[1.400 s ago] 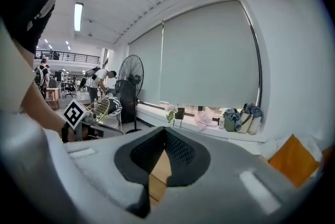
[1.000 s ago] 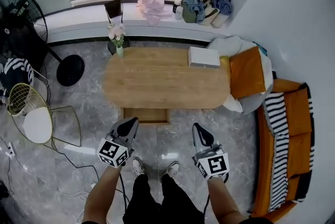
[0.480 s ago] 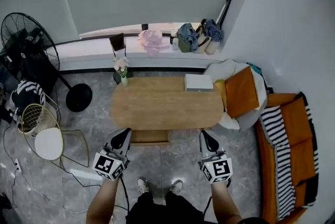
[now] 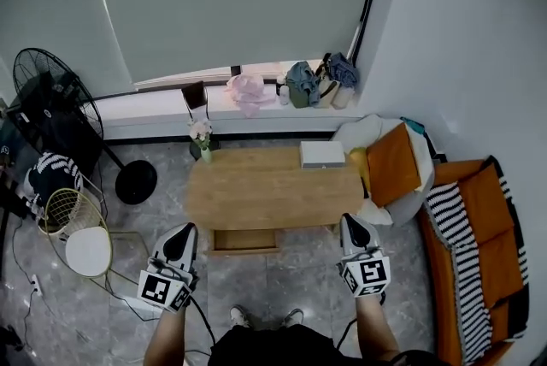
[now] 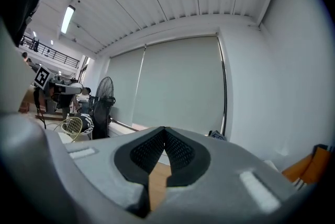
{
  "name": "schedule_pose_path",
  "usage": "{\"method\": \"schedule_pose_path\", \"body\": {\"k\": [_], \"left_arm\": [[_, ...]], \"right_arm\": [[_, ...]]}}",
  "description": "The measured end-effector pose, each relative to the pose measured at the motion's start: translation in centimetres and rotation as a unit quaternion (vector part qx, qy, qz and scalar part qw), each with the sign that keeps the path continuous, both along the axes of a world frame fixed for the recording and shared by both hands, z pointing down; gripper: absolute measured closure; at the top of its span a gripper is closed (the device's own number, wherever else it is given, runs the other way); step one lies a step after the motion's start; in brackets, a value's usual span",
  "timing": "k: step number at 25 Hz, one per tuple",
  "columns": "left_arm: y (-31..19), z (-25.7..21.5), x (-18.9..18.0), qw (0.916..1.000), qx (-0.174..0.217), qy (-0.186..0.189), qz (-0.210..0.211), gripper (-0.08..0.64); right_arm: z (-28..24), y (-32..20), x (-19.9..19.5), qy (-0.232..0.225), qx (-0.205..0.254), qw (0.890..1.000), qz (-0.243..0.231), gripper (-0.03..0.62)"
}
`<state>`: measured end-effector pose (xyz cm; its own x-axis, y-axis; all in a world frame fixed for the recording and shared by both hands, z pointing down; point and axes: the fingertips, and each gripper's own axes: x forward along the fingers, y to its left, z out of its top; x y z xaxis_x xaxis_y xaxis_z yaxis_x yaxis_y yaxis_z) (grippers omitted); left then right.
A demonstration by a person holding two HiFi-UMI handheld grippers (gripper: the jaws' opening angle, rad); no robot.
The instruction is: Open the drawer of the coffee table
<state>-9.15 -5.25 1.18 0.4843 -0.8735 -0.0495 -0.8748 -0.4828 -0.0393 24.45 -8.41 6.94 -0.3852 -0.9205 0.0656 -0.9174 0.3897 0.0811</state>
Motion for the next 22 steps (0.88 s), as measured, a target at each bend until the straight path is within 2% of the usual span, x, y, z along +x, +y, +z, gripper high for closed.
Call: {"method": "schedule_pose_path", "body": {"k": [4,7,10,17,22], "left_arm": [[1.1,-1.4,-0.8,0.9996,0.019,-0.004,-0.020,0.552],[2.1,-3.2,-1.3,0.9983,0.045,0.007,-0.035,0.552],[3.6,-4.5,-2.2,0.9966,0.066,0.002,-0.049,0.552],[4.4,-5.1,-3.9,0.9941,0.057,0.014,-0.091,0.552],[4.2,-3.9,-4.3,0.9943,0.059,0.025,-0.085,0.552]], "right_arm": [[-1.2,-0.1,0.8,0.003,0.010,1.000,0.006,0.588],[-2.2,-0.4,1.4,0.007,0.020,1.000,0.008,0.588],[-2.8,-0.4,1.8,0.007,0.025,1.000,0.014,0.588],[-4.3,-0.9,2.0,0.005,0.045,0.999,0.013,0.588],[-4.7,-1.2,1.2,0.004,0.048,0.999,0.011,0.588]]}}
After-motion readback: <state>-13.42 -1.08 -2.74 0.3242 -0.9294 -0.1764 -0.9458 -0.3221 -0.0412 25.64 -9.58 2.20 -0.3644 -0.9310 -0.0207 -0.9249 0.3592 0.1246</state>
